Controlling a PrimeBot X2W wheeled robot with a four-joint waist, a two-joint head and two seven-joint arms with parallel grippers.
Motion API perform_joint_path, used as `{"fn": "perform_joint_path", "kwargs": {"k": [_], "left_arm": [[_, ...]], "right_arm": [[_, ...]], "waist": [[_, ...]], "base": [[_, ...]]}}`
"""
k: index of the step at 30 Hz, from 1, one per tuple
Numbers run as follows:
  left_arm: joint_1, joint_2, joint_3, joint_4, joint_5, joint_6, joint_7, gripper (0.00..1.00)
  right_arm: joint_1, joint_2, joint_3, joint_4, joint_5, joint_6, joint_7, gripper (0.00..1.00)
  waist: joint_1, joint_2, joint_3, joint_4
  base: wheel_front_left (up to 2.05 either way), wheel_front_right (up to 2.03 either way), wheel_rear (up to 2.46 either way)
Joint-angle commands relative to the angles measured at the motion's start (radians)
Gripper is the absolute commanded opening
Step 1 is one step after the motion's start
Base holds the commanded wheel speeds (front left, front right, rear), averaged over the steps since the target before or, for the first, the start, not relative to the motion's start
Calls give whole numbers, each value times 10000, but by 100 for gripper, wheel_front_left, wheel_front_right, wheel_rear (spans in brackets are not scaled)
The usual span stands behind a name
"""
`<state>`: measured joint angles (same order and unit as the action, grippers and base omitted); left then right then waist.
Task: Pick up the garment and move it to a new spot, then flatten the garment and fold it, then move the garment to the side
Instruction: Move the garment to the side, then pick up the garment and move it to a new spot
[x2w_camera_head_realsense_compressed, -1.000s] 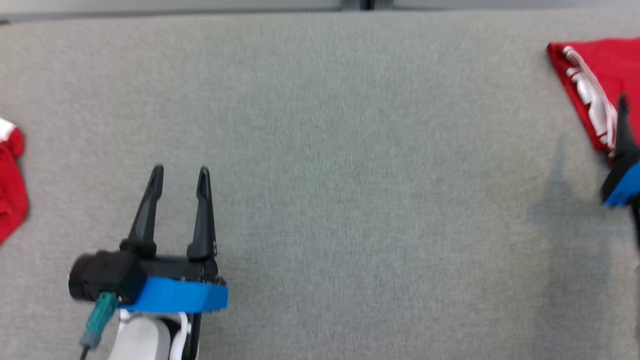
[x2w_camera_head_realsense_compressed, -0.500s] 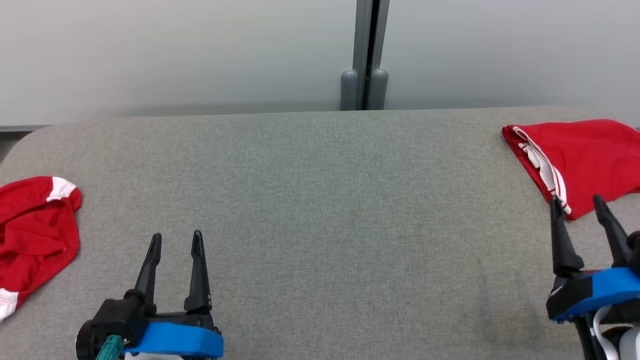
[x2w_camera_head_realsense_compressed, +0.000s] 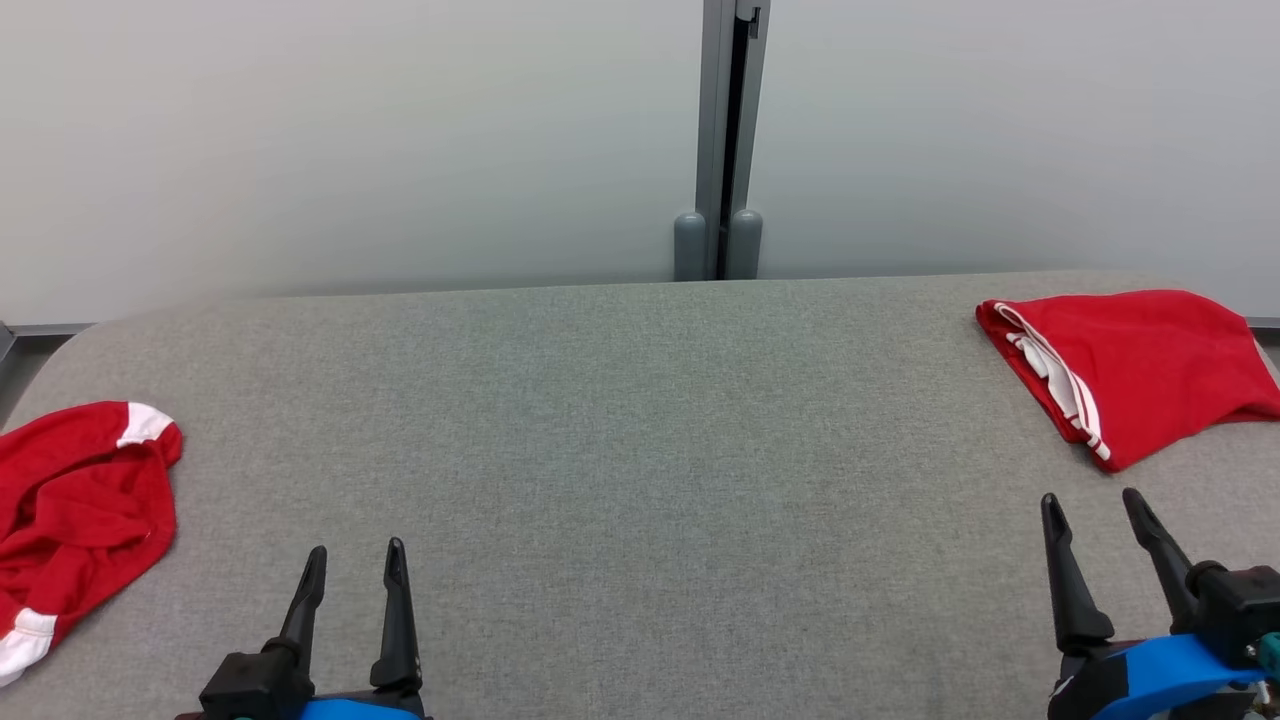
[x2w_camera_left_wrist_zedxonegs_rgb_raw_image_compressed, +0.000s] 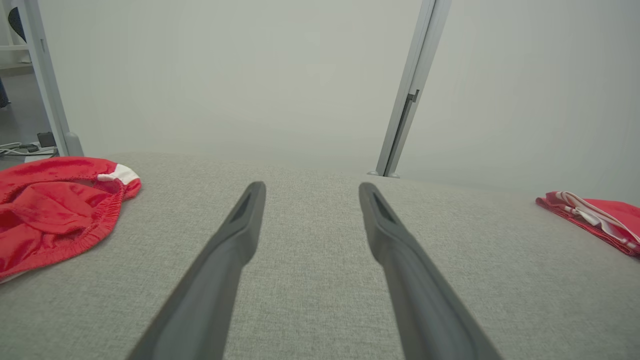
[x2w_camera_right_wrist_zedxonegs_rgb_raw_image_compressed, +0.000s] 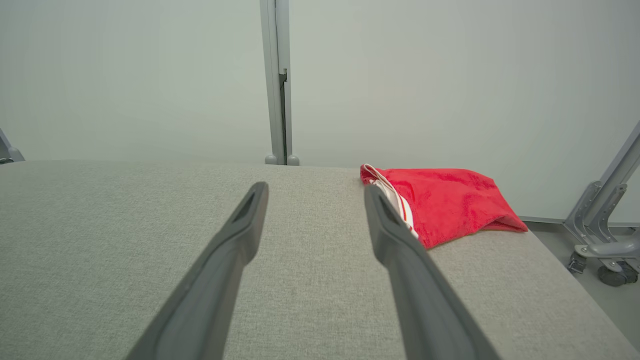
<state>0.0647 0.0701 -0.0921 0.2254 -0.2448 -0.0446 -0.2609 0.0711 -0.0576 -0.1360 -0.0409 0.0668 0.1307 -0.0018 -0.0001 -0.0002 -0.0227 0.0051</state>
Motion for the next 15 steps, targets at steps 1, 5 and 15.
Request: {"fn": "perform_joint_path", "kwargs": {"k": [1,5,15], "left_arm": [[-72,59,-3,32,52,44,13,100],[-207,101,-1,258,56,143,97,100],[-341,142,44,656,-71,221,22,100]], "right_arm": [[167,36,41,67,-13,1,-31,100],[107,43,203,388,15,1,-147,100],[-117,59,428,900,-81,1,-444,100]], "waist": [[1,2,-20,-38],[1,2,-66,-163],[1,2,-56,-192]], "base": [[0,0,0],[0,0,0],[0,0,0]]}}
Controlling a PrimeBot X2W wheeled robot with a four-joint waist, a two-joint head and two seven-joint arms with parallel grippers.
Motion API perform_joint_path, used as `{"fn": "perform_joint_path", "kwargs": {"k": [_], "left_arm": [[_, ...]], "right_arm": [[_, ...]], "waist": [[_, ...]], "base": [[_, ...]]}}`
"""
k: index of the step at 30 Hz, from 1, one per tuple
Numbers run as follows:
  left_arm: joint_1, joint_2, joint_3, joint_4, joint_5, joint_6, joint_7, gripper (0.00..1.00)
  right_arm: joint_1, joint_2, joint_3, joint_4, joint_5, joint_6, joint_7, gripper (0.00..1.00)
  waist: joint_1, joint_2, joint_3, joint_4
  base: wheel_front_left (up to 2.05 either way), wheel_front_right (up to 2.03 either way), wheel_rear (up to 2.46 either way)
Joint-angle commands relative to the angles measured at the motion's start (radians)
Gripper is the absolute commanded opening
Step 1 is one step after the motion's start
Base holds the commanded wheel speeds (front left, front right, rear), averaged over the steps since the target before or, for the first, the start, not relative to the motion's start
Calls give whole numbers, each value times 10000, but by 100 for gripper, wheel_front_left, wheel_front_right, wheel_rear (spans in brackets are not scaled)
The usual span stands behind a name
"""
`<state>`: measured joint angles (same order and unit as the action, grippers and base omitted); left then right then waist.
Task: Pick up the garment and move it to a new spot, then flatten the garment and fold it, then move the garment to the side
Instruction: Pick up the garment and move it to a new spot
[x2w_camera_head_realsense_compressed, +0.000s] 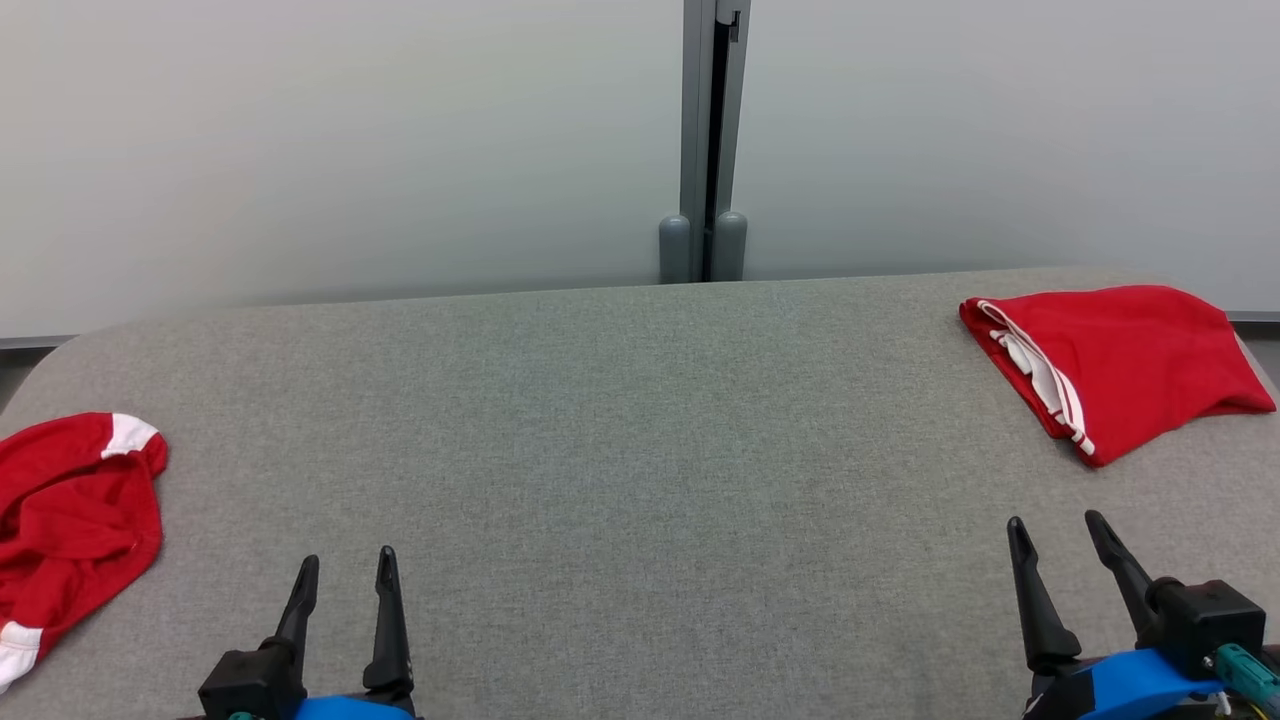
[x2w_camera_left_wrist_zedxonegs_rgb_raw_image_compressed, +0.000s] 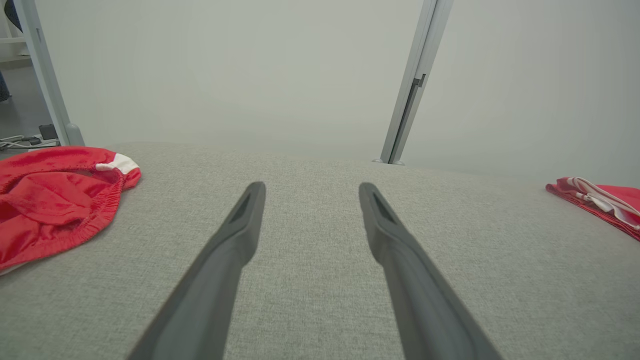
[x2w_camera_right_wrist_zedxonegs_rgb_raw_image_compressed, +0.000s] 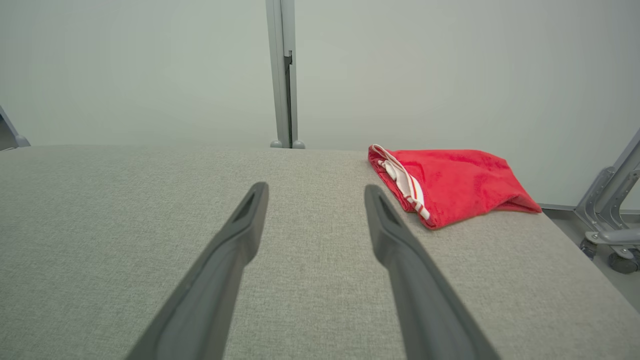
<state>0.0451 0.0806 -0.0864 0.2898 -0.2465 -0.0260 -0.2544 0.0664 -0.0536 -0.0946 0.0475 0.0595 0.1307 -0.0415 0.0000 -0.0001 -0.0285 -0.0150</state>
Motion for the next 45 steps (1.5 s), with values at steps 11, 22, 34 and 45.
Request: {"fn": "perform_joint_path", "kwargs": {"k": [11,22,34,45], "left_arm": [[-112,133,-79,81,-54,40,-75,100],[-163,219,-134,53,-6,128,-88,100],[24,404,-90,-320,-38,298,-33,100],[118,584,-52,-620,-137,409,47,100]], "right_arm": [[-330,-46,60,632,125,1,-432,100],[-431,-126,79,1109,356,1,-862,100],[-349,-114,313,1240,411,1,-1191,100],[-599,-7,558,1476,325,1,-1321,100]], "waist": [[0,1,82,88],[0,1,146,774],[0,1,138,2695],[0,1,220,4015]], "base": [[0,0,0],[0,0,0],[0,0,0],[0,0,0]]}}
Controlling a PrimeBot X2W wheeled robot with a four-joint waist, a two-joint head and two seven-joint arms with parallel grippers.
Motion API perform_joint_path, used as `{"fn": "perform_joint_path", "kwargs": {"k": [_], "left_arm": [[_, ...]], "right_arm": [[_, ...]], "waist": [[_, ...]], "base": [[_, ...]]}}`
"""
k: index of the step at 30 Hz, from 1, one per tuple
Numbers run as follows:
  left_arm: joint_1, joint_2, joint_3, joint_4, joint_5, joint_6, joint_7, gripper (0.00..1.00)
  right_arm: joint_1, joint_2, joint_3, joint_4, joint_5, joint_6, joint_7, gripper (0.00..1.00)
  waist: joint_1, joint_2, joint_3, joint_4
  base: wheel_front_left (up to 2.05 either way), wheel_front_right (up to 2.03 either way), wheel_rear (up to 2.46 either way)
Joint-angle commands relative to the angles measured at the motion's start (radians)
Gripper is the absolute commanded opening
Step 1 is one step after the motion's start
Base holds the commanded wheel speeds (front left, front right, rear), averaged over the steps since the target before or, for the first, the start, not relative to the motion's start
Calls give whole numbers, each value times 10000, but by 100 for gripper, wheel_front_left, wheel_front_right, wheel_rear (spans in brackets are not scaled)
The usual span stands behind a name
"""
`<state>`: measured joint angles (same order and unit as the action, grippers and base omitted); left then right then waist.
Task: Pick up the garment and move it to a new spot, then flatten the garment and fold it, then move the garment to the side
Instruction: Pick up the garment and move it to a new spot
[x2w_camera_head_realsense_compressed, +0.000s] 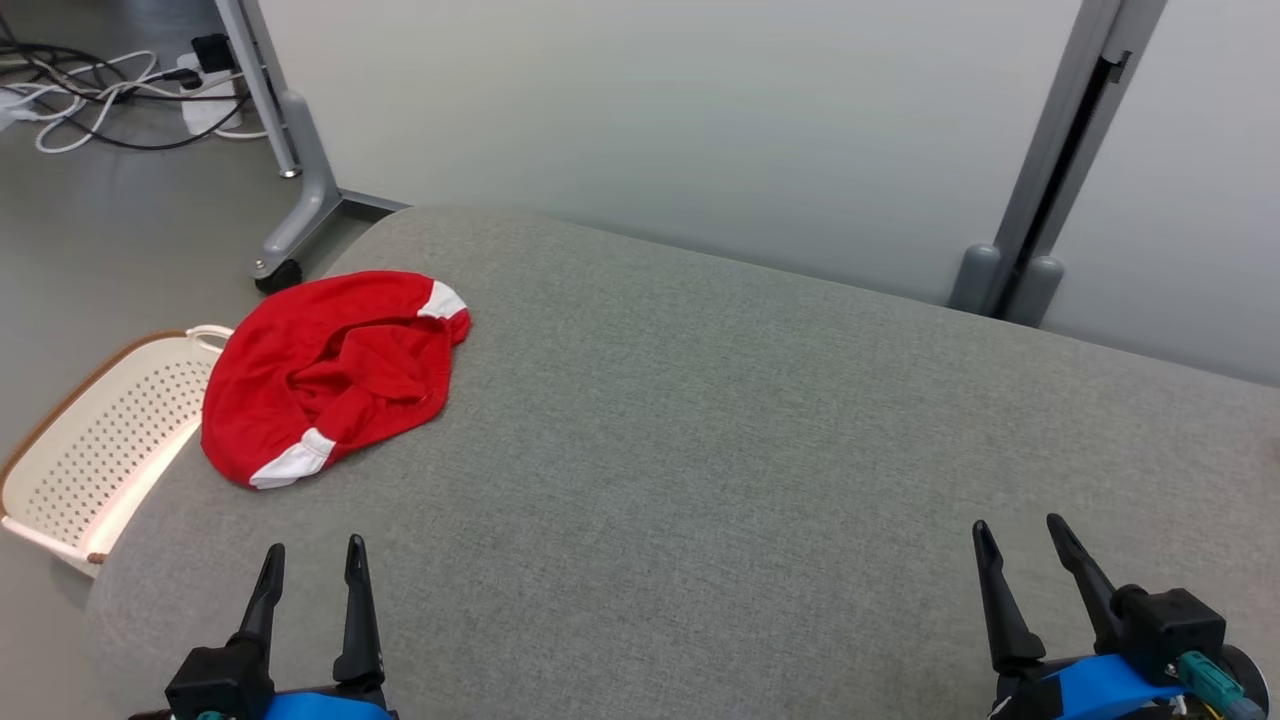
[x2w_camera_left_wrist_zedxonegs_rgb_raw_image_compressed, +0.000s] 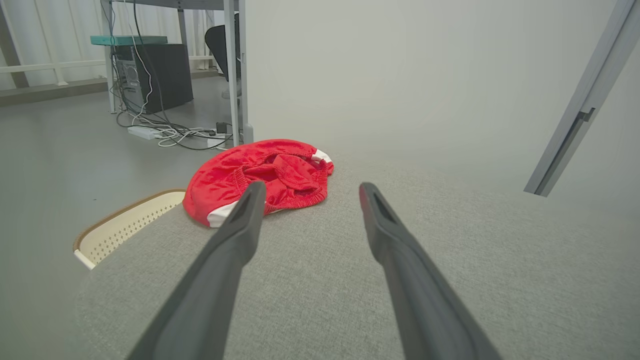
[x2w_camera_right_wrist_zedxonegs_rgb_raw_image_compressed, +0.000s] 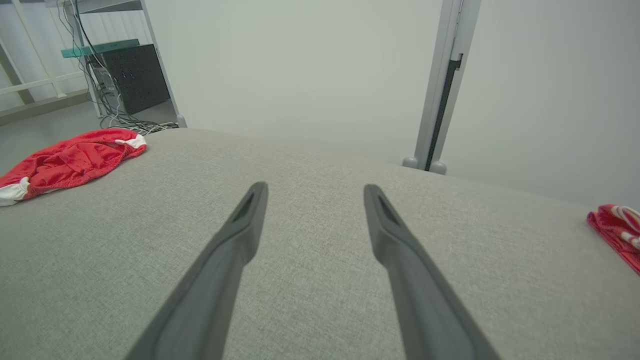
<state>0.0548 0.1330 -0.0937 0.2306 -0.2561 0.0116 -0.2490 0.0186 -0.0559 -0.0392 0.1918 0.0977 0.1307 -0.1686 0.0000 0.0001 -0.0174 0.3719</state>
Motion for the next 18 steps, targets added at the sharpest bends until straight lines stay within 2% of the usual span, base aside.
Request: {"fn": "perform_joint_path", "kwargs": {"k": [1,8,18], "left_arm": [[16,69,4,-45,-47,27,0,100],[95,144,65,-128,-134,97,-1,100],[102,117,13,-209,-214,204,3,100]], "right_arm": [[-135,21,5,55,-79,1,-54,100],[-187,34,19,188,-124,1,-90,100],[-186,50,100,238,-154,1,-113,100]], "waist": [[0,-1,124,246],[0,-1,152,518],[0,-1,188,450]], "base": [[0,0,0],[0,0,0],[0,0,0]]}}
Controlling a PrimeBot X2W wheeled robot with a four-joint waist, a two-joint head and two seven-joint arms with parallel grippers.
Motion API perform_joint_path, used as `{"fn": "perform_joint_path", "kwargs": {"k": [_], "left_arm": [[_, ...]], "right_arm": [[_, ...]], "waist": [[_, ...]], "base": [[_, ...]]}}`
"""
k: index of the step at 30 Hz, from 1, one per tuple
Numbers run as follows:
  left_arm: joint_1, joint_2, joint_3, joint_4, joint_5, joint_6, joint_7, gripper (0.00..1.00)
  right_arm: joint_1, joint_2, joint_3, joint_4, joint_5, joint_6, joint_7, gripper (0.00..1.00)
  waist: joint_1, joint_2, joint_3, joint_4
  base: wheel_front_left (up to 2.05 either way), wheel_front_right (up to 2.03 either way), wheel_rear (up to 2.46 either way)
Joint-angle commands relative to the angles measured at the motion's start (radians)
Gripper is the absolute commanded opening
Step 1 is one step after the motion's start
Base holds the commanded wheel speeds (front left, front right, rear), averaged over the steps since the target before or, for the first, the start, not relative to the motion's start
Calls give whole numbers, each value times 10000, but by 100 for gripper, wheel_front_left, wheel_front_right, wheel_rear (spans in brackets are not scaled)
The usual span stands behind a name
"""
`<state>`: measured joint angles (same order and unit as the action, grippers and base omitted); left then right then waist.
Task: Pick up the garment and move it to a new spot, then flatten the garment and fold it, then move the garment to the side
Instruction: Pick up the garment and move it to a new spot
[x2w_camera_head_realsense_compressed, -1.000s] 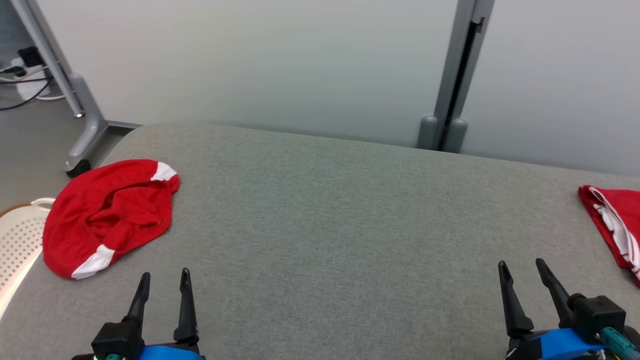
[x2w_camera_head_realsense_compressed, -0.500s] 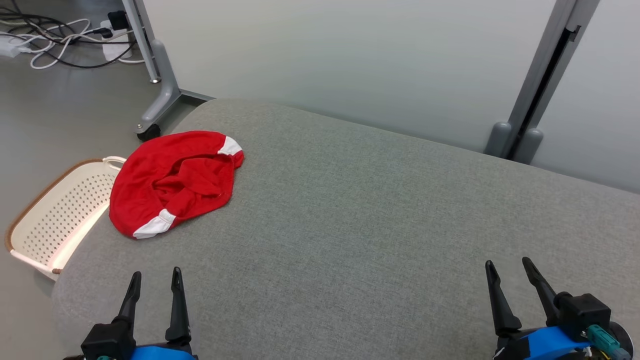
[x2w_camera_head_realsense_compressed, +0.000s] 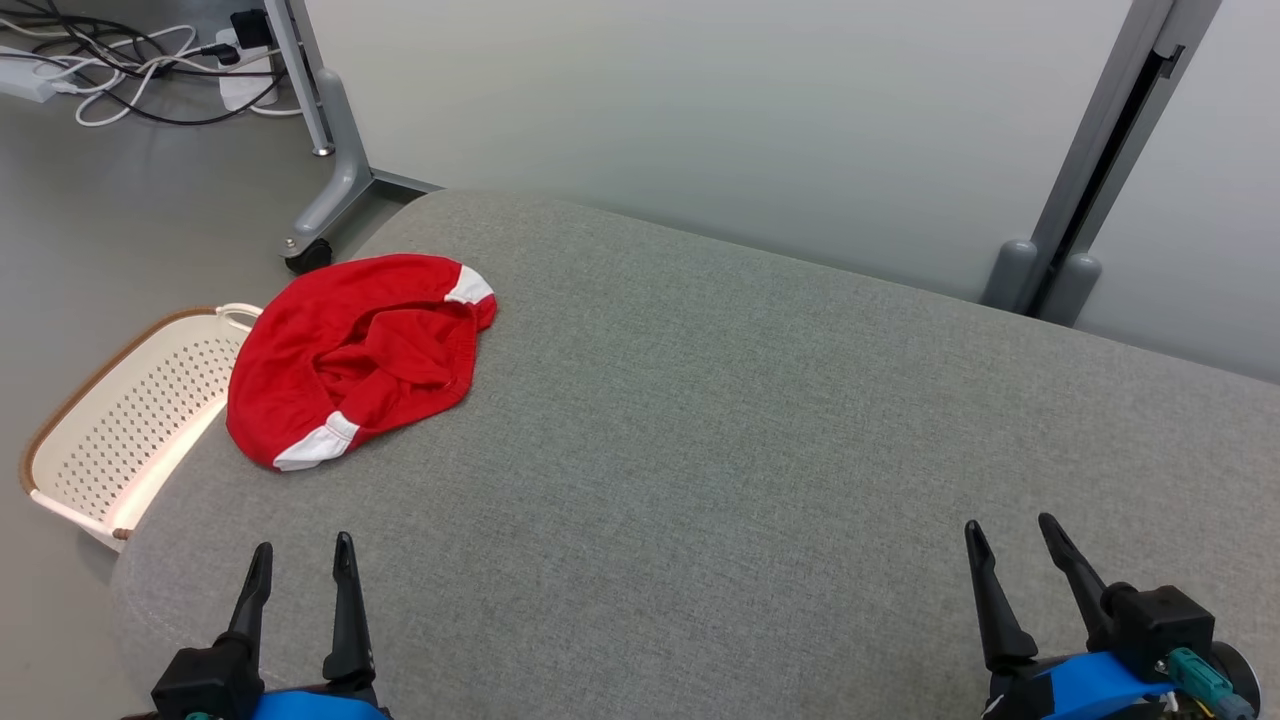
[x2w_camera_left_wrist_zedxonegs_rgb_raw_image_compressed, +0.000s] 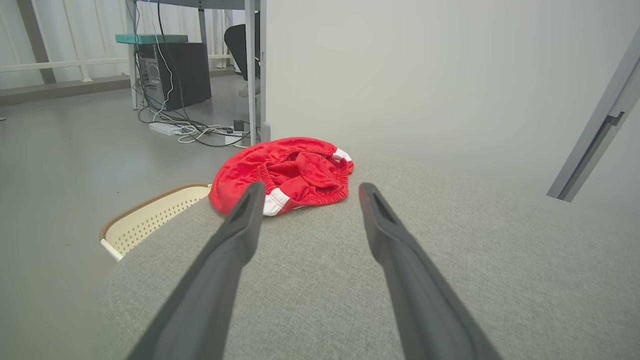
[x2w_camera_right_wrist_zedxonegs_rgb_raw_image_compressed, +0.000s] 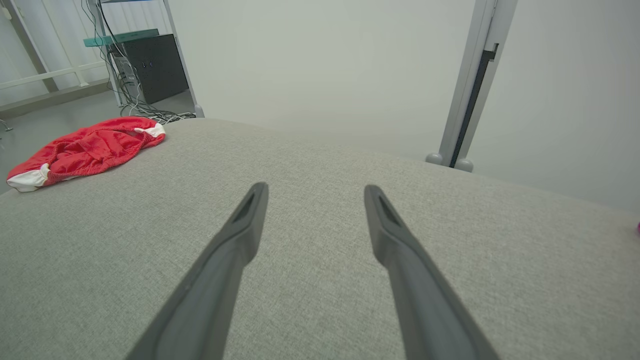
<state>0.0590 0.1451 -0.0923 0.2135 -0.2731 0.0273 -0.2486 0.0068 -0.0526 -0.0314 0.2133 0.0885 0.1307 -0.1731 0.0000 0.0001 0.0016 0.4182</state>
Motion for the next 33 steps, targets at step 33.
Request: {"fn": "perform_joint_path", "kwargs": {"k": [33], "left_arm": [[-6333,3023,2455,3334,-2405,275,4562,100]], "right_arm": [[-1671,-1501,1226,-3701,-360,1,1960,100]], "waist": [[0,-1,5043,-2694]], "base": [[0,0,0]]}}
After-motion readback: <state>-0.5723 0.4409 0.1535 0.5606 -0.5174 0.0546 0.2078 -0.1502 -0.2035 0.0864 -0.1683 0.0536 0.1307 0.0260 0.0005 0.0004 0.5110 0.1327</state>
